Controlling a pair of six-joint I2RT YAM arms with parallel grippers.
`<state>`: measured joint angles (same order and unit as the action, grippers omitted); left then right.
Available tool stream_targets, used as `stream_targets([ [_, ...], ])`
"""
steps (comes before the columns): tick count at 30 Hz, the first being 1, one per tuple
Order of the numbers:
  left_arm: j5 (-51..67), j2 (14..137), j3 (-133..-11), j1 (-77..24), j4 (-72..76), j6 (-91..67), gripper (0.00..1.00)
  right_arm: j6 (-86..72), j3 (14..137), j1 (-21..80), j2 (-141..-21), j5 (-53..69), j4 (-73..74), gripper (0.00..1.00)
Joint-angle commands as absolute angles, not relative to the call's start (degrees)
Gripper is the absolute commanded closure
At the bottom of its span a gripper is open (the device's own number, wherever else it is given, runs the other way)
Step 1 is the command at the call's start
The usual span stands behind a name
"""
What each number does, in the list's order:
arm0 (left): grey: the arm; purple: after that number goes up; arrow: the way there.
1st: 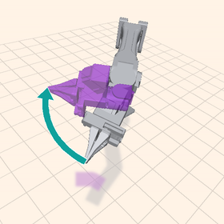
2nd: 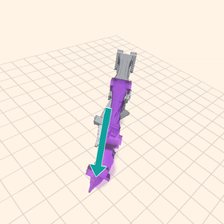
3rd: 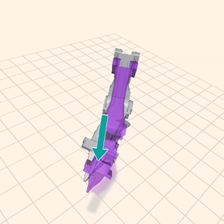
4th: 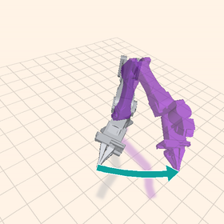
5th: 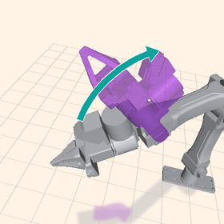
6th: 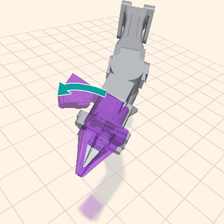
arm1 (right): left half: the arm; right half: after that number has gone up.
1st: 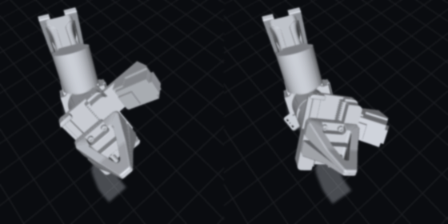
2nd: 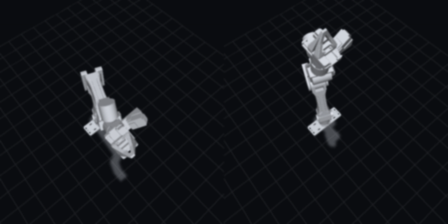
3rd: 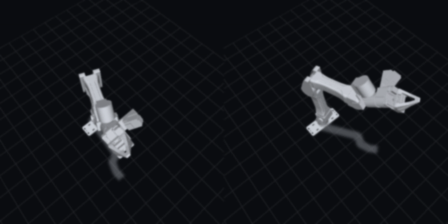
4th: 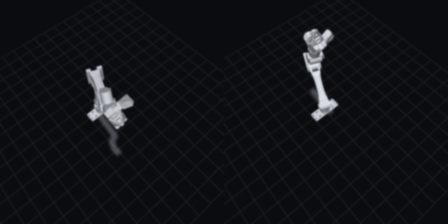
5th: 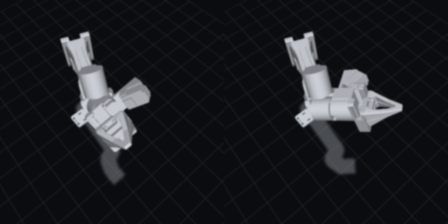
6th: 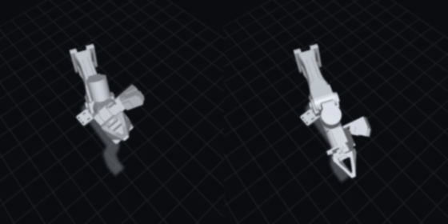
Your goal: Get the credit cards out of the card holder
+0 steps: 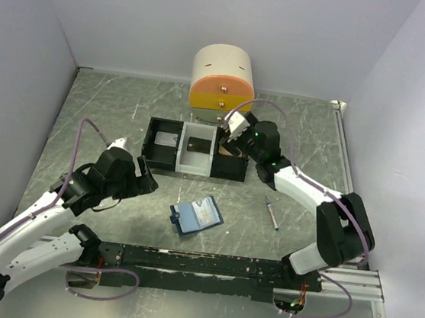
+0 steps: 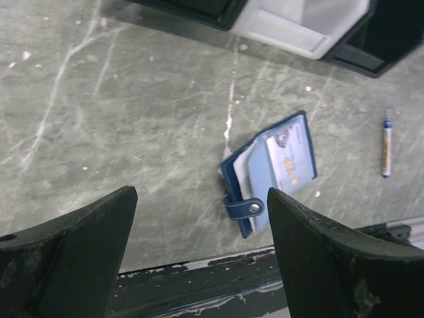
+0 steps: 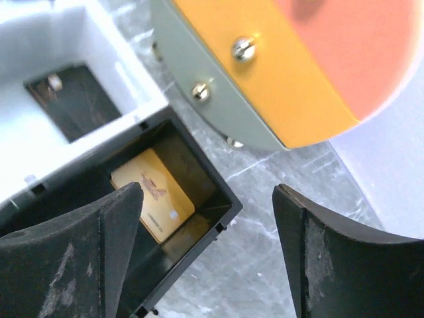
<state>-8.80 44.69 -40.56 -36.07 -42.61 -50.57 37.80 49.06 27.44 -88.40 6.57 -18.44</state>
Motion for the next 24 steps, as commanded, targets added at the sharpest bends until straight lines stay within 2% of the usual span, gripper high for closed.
stream_targets([
  [1,-3.5,43.2,-42.5,-35.6,-37.3,-48.7,0.08,16.3,50.3,27.2,-83.2,1.4,-20.5,0.16],
  [2,-1.9,43.2,-42.6,-35.7,-36.5,-48.4,0.08,11.9,50.7,27.2,-82.2,-0.4,-19.5,0.06],
  [3,-0.7,43.3,-42.7,-35.7,-35.8,-48.2,0.08,7.1,50.9,27.2,-81.5,-2.7,-18.1,0.02],
  [8,6.7,43.6,-41.7,-35.6,-29.7,-48.5,0.09,-13.5,52.8,26.5,-78.3,-12.3,-8.2,0.0],
  [9,8.4,43.5,-41.0,-35.7,-27.5,-48.9,0.09,-16.5,53.2,26.2,-77.8,-12.1,-5.7,0.0],
  [11,11.9,43.2,-38.3,-35.7,-22.2,-49.7,0.09,-18.6,53.6,25.2,-77.0,-1.8,-3.2,0.0],
  [14,15.7,43.7,-34.1,-35.7,-13.1,-51.4,0.1,-21.5,53.0,25.0,-75.6,10.5,-2.3,0.11],
  [18,18.3,46.2,-31.5,-36.9,-4.8,-53.8,0.14,-29.4,48.3,25.2,-72.3,19.9,-3.9,0.13],
  [20,15.4,47.0,-32.1,-39.6,-3.7,-53.2,0.17,-32.8,45.6,25.7,-70.6,21.1,-4.1,0.14],
  [24,6.4,49.7,-33.9,-47.0,-3.3,-52.7,0.16,-38.4,38.2,27.5,-67.7,22.0,-7.3,0.2],
])
